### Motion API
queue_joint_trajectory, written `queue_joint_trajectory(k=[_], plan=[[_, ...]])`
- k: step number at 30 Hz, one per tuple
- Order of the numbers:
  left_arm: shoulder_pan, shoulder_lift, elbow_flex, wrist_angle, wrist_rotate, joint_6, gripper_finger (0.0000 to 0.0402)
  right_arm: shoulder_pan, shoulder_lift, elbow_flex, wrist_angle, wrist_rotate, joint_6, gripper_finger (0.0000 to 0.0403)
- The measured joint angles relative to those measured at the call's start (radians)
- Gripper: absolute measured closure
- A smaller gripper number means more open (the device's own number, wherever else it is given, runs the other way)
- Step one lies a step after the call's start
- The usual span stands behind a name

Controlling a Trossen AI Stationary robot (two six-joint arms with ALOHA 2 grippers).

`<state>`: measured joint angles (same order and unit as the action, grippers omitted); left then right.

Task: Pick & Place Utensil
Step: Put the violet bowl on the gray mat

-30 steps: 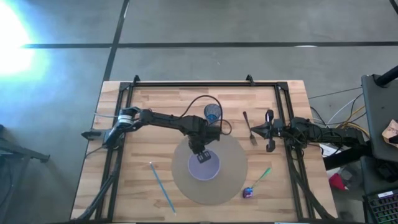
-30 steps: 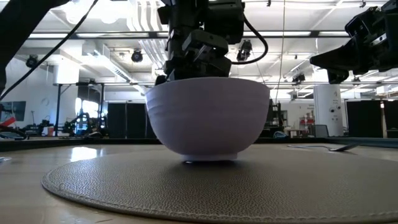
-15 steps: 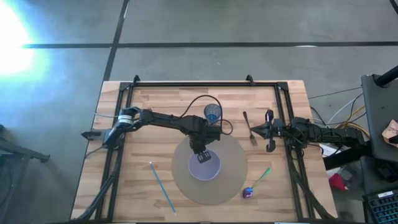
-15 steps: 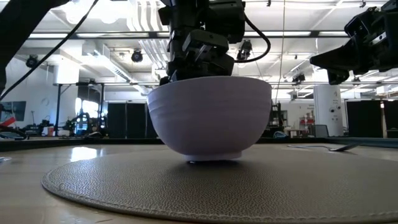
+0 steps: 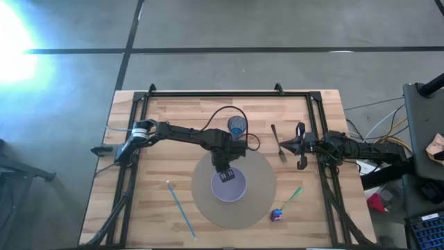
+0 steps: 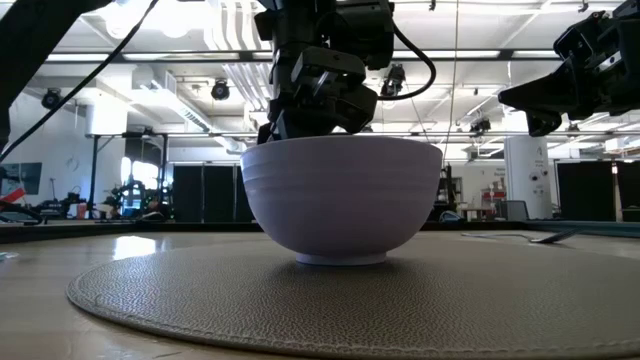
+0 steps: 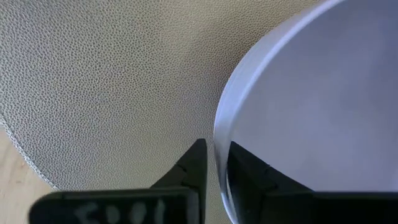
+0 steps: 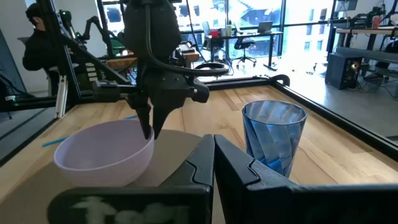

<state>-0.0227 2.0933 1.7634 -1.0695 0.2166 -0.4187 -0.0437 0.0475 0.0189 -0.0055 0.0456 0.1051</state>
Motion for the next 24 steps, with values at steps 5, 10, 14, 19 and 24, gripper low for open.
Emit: queue_joint_trajectory(k=[5, 10, 14, 19, 24], plan=[[0.001, 0.000, 0.001, -0.002, 0.026, 0.005, 0.0326, 0.000, 0.000, 0.000, 0.000, 0.000, 0.000, 0.0394], [0.002, 0.000, 0.027, -0.004, 0.037, 0.026, 0.0310, 0.000, 0.000, 0.000, 0.000, 0.000, 0.000, 0.0394], [0.002, 0.000, 0.053, -0.013, 0.037, 0.035, 0.0299, 0.000, 0.000, 0.000, 0.000, 0.000, 0.000, 0.0394], [0.004, -0.001, 0.091, -0.057, 0.037, 0.060, 0.0288, 0.000, 0.000, 0.000, 0.000, 0.000, 0.000, 0.0394], [0.012, -0.001, 0.128, -0.099, 0.036, 0.082, 0.0284, 0.000, 0.000, 0.000, 0.000, 0.000, 0.000, 0.0394]])
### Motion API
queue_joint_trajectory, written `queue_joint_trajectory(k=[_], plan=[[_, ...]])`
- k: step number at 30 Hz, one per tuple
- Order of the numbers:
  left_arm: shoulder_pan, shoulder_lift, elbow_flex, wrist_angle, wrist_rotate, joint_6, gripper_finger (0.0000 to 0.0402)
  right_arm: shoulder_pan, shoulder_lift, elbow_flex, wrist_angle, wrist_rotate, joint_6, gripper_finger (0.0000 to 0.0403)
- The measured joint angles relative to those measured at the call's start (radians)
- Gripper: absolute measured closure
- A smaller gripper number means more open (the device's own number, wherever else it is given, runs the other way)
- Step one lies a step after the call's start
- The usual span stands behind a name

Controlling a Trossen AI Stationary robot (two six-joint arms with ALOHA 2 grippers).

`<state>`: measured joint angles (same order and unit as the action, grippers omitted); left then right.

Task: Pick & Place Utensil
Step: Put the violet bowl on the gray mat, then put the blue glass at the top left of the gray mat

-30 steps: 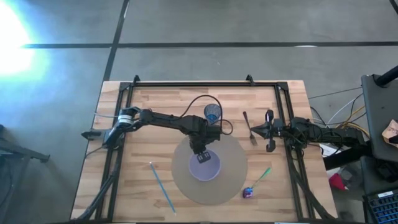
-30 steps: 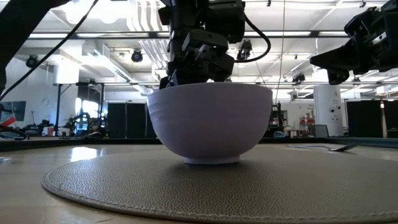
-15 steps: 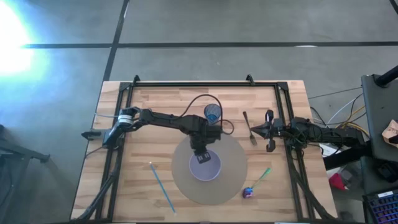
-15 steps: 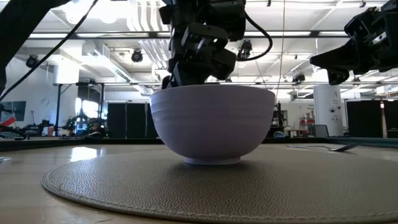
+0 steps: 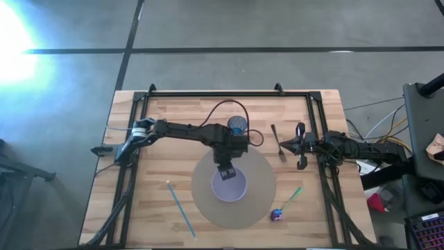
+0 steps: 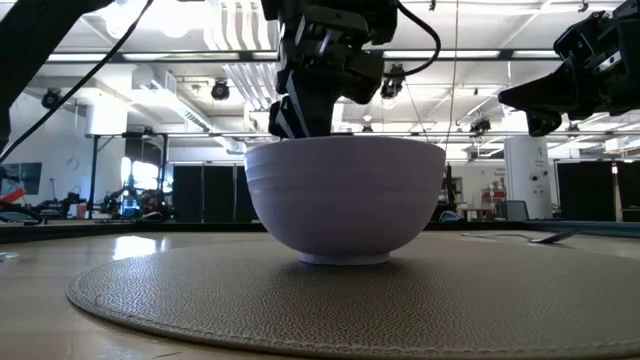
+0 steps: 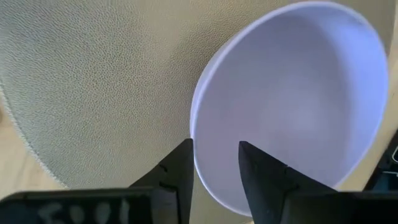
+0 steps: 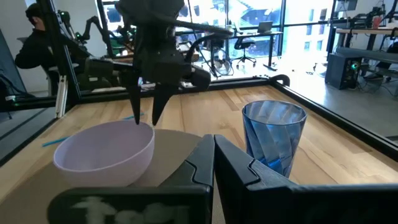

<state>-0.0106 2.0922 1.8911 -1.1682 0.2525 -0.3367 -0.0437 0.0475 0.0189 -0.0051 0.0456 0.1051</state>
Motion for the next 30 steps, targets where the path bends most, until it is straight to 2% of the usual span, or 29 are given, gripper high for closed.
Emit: queue_joint_trajectory(k=[7, 13, 19, 26, 30], plan=[[0.021, 0.000, 0.071, -0.081, -0.002, 0.037, 0.0286, 0.000, 0.000, 0.000, 0.001, 0.000, 0.003, 0.0394], [0.039, -0.017, 0.139, -0.144, -0.004, 0.063, 0.0289, 0.000, 0.000, 0.000, 0.009, 0.000, 0.175, 0.0394], [0.049, -0.095, 0.153, -0.150, -0.011, 0.102, 0.0295, 0.000, 0.000, 0.000, 0.046, 0.000, 0.188, 0.0394], [0.042, -0.197, 0.145, -0.141, -0.144, 0.131, 0.0296, 0.000, 0.000, 0.000, 0.051, 0.000, 0.305, 0.0394], [0.029, -0.263, 0.083, -0.075, -0.193, 0.133, 0.0302, 0.000, 0.000, 0.000, 0.092, 0.001, 0.287, 0.0394]])
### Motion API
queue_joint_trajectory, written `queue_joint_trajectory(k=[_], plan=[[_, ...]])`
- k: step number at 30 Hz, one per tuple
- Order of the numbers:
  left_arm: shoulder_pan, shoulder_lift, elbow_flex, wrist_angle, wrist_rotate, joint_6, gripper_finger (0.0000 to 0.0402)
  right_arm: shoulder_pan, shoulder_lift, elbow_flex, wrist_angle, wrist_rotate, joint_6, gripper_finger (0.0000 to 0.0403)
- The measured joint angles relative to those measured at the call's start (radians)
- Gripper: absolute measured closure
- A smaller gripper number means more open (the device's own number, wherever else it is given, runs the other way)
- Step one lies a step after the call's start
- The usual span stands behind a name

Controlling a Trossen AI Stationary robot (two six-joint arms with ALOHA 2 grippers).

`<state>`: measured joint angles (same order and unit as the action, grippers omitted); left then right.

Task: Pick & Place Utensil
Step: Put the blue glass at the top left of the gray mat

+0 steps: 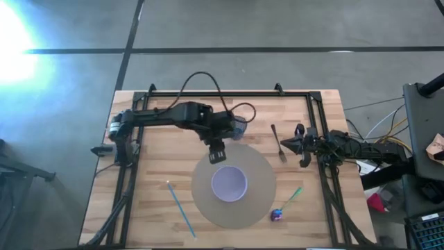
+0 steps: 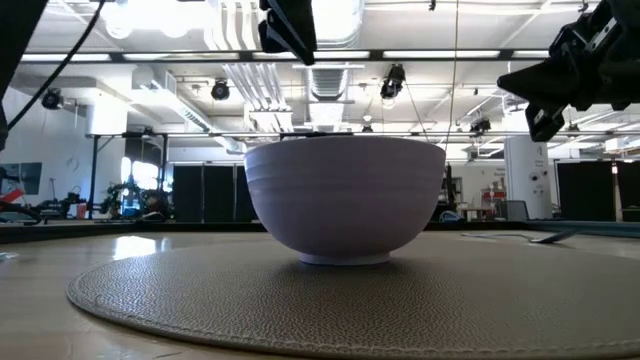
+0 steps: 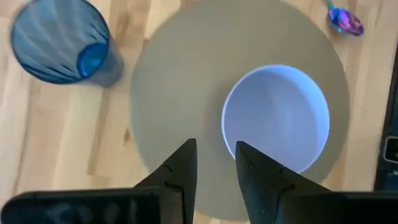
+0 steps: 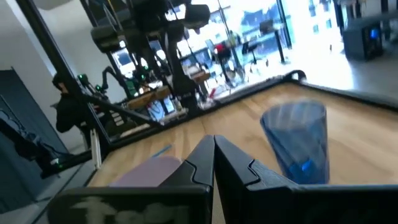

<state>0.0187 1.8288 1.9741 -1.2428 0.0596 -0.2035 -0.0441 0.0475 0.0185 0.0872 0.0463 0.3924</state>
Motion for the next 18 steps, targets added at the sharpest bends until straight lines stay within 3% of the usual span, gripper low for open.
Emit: queue_joint_trajectory(k=[18], plan=[[-0.034, -0.469, -0.721, 0.642, 0.010, -0.026, 0.0353, 0.000, 0.002, 0.000, 0.248, 0.003, -0.012, 0.0394]])
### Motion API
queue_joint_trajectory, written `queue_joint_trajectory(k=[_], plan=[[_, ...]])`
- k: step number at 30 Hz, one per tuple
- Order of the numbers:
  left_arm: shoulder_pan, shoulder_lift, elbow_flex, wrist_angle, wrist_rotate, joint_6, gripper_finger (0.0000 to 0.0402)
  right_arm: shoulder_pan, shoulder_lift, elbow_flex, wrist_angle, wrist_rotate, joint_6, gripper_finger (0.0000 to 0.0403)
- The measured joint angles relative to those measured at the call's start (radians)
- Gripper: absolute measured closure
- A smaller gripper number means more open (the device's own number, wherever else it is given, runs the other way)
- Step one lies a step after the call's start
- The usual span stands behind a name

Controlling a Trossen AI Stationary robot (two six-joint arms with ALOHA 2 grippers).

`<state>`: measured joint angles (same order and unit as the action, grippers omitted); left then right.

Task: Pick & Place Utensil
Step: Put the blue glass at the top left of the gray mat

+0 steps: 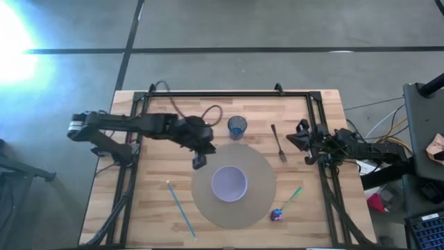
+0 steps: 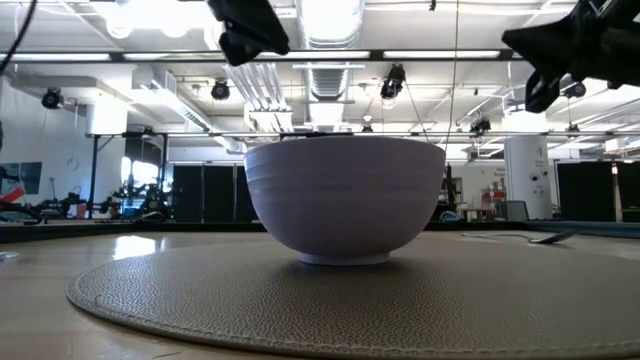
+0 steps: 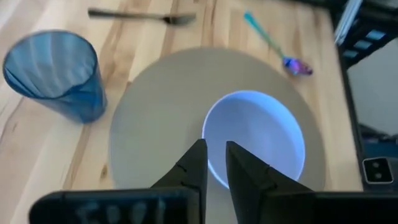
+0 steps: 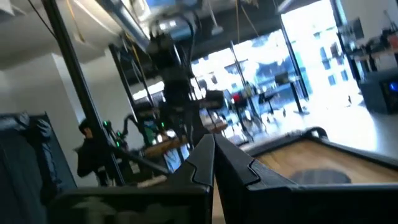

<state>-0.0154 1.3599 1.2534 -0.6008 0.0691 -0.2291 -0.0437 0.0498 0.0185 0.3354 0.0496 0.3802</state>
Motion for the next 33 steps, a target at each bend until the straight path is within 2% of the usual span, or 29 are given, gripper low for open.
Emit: queue_joint_trajectory(k=[7, 13, 19, 24, 29, 33], plan=[[-0.002, -0.187, -0.268, 0.287, 0.000, 0.010, 0.0356, 0.000, 0.003, 0.012, 0.072, 0.009, -0.041, 0.0383], [-0.005, -0.309, -0.454, 0.490, 0.000, 0.029, 0.0358, 0.000, 0.043, 0.074, 0.074, 0.095, -0.038, 0.0333], [-0.005, -0.374, -0.593, 0.699, 0.001, 0.035, 0.0355, -0.001, 0.158, 0.181, 0.073, 0.189, -0.049, 0.0276], [-0.005, -0.388, -0.647, 0.755, 0.001, 0.053, 0.0354, -0.001, 0.293, 0.298, 0.053, 0.248, -0.051, 0.0240], [-0.005, -0.388, -0.676, 0.757, 0.001, 0.052, 0.0358, -0.001, 0.413, 0.462, -0.127, 0.395, -0.051, 0.0215], [-0.005, -0.388, -0.702, 0.757, 0.001, 0.052, 0.0355, -0.002, 0.487, 0.601, -0.339, 0.430, -0.032, 0.0205]])
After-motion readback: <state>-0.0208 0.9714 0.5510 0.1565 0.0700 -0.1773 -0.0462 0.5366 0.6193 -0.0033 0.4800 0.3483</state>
